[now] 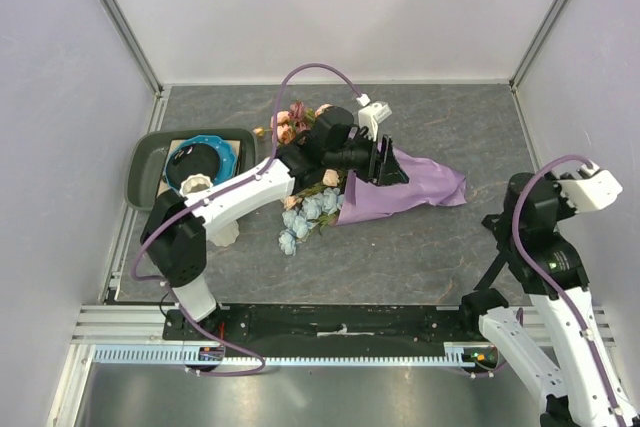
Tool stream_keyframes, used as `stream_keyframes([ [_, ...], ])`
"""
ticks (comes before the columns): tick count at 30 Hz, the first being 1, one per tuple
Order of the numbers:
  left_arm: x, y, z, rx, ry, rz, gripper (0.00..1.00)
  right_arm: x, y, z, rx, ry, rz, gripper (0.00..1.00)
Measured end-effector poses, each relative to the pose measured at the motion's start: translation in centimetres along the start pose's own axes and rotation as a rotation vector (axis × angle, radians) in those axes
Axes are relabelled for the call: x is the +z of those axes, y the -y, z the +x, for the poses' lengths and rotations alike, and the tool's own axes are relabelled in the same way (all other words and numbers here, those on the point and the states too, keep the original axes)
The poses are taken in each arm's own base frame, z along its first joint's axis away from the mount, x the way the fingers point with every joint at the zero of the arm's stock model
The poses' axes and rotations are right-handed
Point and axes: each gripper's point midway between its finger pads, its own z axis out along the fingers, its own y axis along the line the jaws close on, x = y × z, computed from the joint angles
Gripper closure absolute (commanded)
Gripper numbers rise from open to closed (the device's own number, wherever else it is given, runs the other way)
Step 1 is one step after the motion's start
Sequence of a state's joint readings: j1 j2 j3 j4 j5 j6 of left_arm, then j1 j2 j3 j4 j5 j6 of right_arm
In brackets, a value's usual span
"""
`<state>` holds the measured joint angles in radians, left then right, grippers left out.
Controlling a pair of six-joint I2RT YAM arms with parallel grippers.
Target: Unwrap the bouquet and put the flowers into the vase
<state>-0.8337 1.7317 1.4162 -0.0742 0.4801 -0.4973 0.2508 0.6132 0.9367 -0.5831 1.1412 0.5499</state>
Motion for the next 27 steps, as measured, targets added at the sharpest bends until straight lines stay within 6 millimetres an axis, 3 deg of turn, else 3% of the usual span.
stream_keyframes([
  [6, -2.1, 1.4, 0.3, 0.006, 0.001, 0.024, 0.40, 0.2, 2.9, 8.8, -0.012, -0.190, 0.118, 1.00],
  [9, -3.8, 2.1, 0.8, 0.005, -0.001, 0.020, 0.41, 0.4, 4.9, 10.6, -0.034, -0.235, 0.213, 1.00],
  [12, -6.2, 3.5, 0.6, 0.021, 0.031, 0.026, 0.40, 0.5, 6.8, 10.1, -0.053, -0.223, 0.288, 1.00],
  [16, -9.4, 5.7, -0.4, 0.059, 0.103, 0.047, 0.40, 0.3, 8.1, 6.0, -0.040, -0.154, 0.361, 1.00],
  [18, -10.6, 6.5, -0.7, 0.073, 0.128, 0.059, 0.40, 0.0, 8.2, 4.5, -0.005, -0.125, 0.357, 0.96],
  [22, -12.1, 7.4, -0.8, 0.088, 0.152, 0.074, 0.40, -0.9, 9.3, 3.4, 0.026, -0.101, 0.356, 0.84],
  [25, -12.5, 7.5, -0.5, 0.089, 0.154, 0.075, 0.40, -1.0, 9.6, 3.6, 0.011, -0.107, 0.370, 0.59],
  [26, -12.7, 7.5, -0.3, 0.088, 0.152, 0.073, 0.39, -0.9, 9.5, 3.8, -0.003, -0.115, 0.376, 0.41],
  [27, -12.8, 7.5, -0.2, 0.087, 0.151, 0.071, 0.39, -0.8, 9.4, 4.0, -0.010, -0.123, 0.379, 0.34],
])
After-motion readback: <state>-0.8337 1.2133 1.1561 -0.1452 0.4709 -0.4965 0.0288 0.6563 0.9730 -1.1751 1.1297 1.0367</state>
